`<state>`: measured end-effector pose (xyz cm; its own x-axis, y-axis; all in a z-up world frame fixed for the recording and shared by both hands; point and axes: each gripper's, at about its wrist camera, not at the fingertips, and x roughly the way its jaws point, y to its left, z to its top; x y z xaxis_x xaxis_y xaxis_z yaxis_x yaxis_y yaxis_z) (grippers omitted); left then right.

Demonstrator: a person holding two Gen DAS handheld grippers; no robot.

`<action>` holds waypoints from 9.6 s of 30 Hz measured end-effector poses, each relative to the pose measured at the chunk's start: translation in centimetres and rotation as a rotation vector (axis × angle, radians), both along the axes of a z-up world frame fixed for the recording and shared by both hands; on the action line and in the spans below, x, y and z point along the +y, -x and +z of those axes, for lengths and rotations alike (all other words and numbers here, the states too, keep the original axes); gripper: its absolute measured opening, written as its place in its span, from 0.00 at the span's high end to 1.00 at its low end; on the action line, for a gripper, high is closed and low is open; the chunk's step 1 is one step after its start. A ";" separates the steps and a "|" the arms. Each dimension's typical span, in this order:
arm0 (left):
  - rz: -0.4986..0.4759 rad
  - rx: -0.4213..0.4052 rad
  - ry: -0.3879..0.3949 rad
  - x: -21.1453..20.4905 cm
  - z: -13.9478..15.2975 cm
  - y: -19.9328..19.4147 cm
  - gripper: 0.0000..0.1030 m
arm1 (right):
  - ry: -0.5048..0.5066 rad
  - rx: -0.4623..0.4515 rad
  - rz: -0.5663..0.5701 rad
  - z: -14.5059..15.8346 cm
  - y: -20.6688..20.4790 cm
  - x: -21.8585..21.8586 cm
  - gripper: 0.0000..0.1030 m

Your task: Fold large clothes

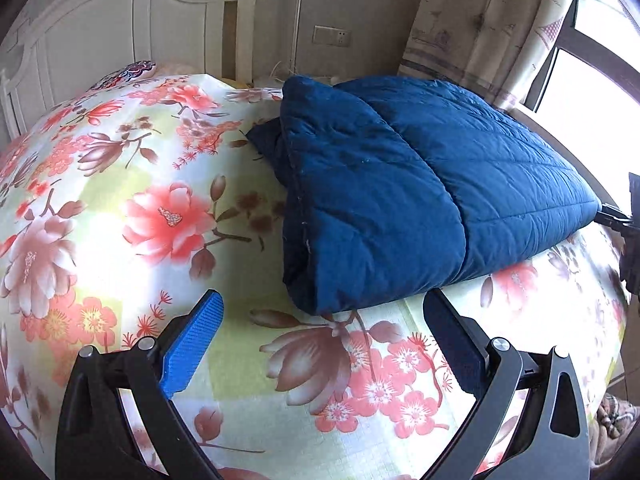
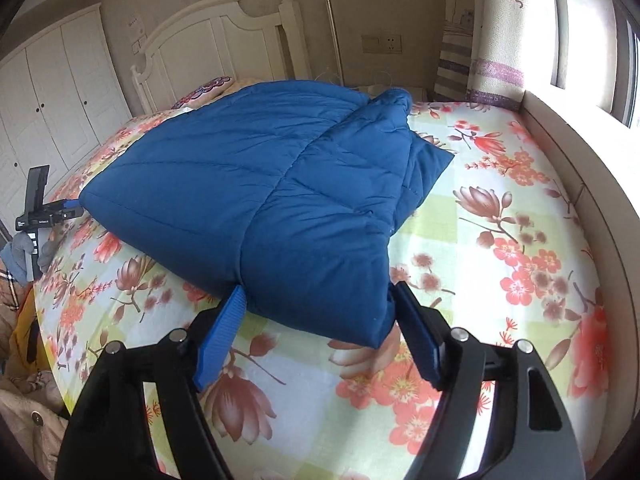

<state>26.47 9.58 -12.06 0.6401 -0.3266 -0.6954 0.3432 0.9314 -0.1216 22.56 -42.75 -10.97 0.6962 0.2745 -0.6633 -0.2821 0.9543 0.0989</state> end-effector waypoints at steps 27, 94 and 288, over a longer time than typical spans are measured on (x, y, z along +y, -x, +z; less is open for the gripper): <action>-0.112 -0.071 0.097 0.7 2.5 16.7 0.74 | 0.013 -0.080 0.140 1.6 18.1 4.3 0.81; 0.234 -0.043 -0.323 -15.5 0.7 -3.7 0.04 | 0.242 0.114 -0.277 0.2 -7.9 10.9 0.02; 0.159 -0.153 -0.206 -16.9 6.0 10.3 0.05 | -0.573 -0.156 -0.294 -2.3 14.6 7.3 0.64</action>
